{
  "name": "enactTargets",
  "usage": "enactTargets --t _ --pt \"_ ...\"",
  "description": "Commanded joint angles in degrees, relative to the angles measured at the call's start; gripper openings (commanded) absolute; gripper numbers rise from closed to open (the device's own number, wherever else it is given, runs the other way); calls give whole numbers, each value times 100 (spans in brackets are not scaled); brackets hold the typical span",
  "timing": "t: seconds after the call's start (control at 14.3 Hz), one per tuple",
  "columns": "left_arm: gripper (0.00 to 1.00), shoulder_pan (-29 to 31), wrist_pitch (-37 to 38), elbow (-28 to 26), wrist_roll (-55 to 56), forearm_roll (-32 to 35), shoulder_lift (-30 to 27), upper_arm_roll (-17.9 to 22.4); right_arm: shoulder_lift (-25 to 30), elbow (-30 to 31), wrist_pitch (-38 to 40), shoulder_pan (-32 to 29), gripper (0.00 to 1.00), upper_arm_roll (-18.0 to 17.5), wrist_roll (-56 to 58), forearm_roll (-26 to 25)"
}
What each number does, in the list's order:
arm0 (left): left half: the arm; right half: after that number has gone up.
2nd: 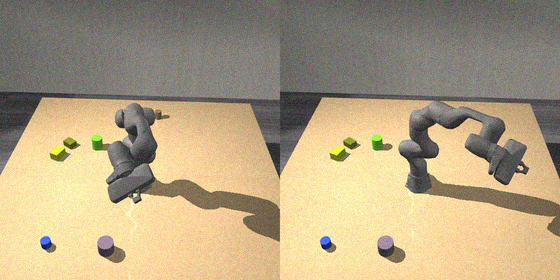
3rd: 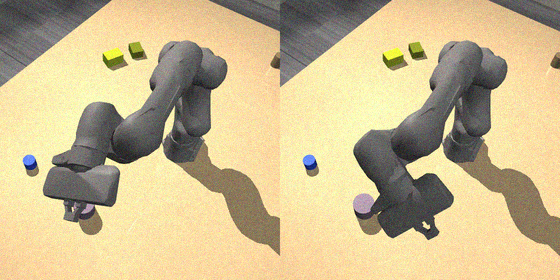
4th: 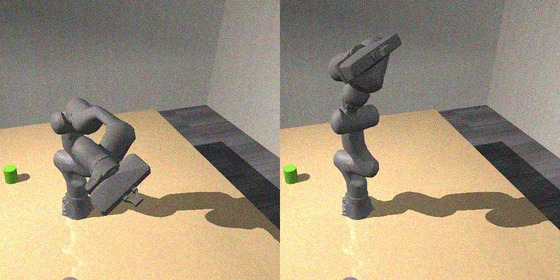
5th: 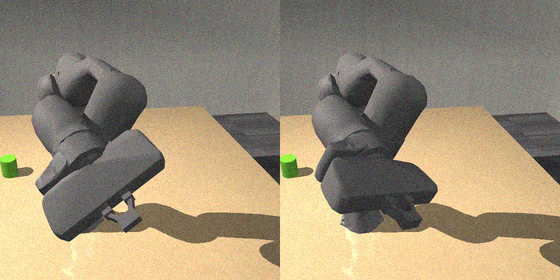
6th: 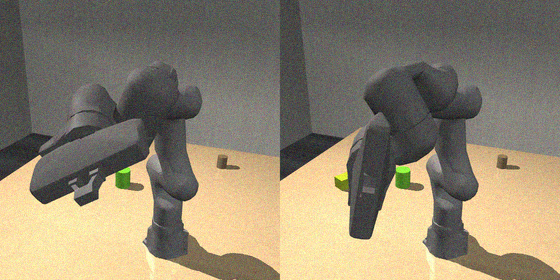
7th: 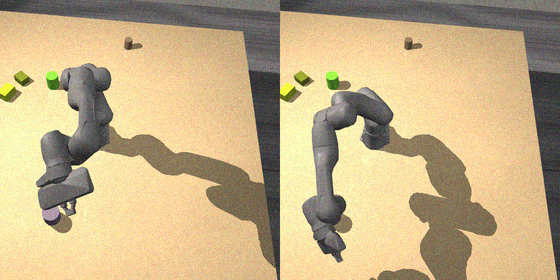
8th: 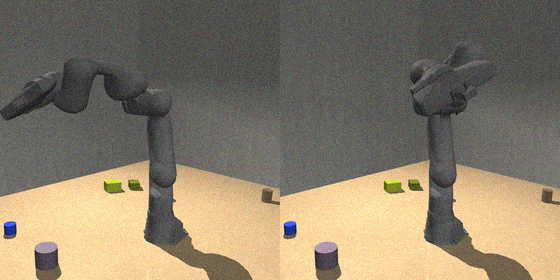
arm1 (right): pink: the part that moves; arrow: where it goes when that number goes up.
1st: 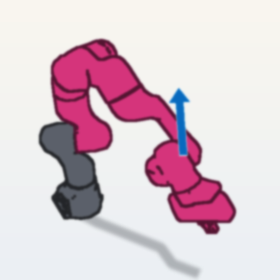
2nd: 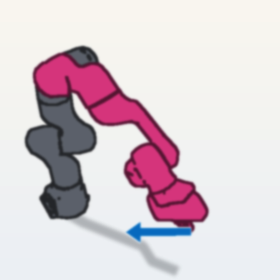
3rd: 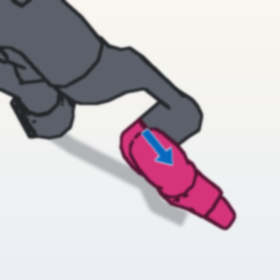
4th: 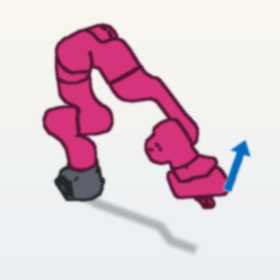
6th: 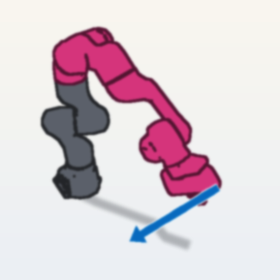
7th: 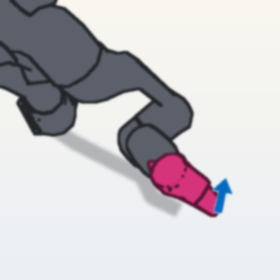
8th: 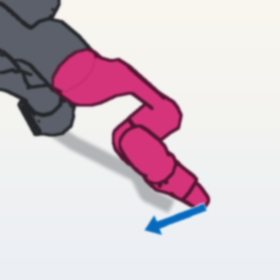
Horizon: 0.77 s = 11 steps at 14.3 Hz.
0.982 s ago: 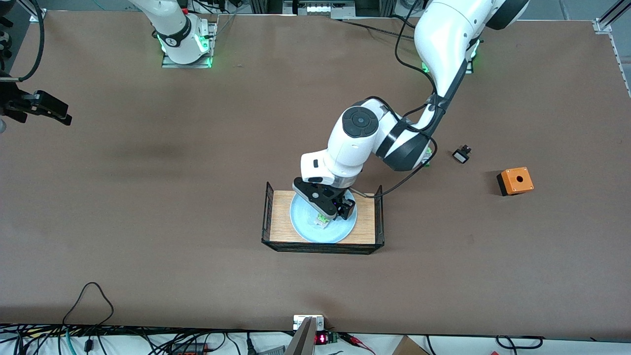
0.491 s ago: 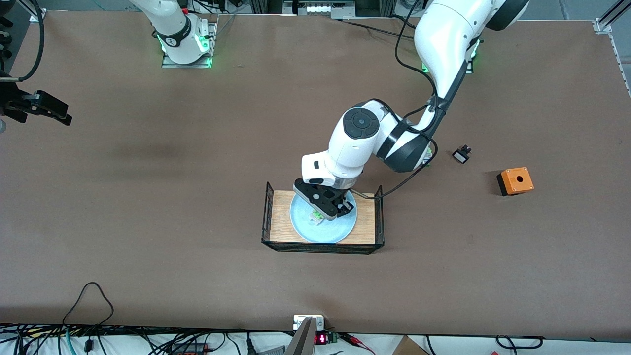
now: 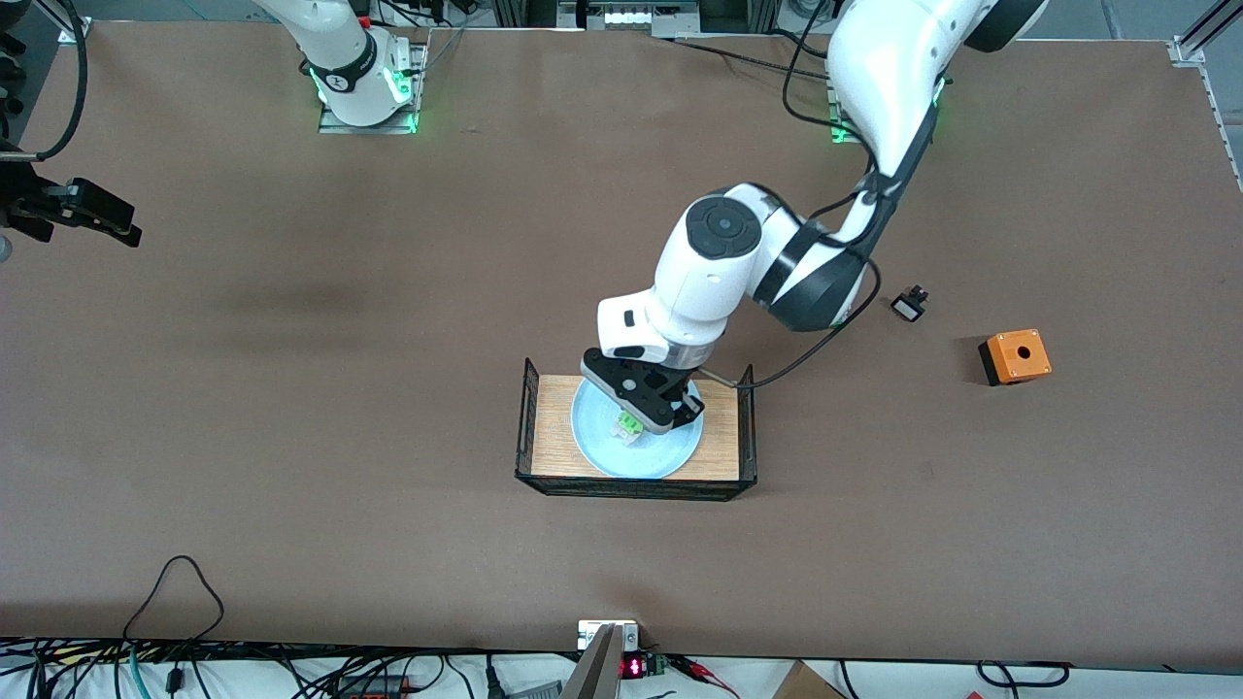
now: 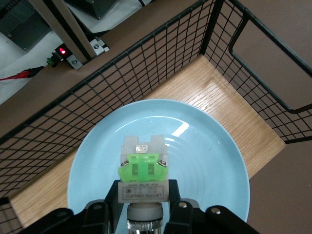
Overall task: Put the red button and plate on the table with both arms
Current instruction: 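Lift the green button and carry it toward the orange box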
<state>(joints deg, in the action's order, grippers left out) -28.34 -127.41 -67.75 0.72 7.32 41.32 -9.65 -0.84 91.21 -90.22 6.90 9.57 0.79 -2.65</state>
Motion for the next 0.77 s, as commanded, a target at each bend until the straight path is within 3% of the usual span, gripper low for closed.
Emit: enactTargets --t 0.0,0.35,0.56,0.7 --pt "28 206 1029 -124 209 -63 -703 -11 13 -24 5 -31 100 10 53 124" --pt "28 951 3043 -177 139 -187 -1258 -46 -22 -24 -4 -31 100 10 27 151" --pt "28 1470 3240 -755 60 -178 -1451 -54 -22 -33 74 -40 100 10 18 151" --pt "28 1770 3048 -1115 -571 -196 -1443 -55 -31 -33 75 -5 100 -8 18 151"
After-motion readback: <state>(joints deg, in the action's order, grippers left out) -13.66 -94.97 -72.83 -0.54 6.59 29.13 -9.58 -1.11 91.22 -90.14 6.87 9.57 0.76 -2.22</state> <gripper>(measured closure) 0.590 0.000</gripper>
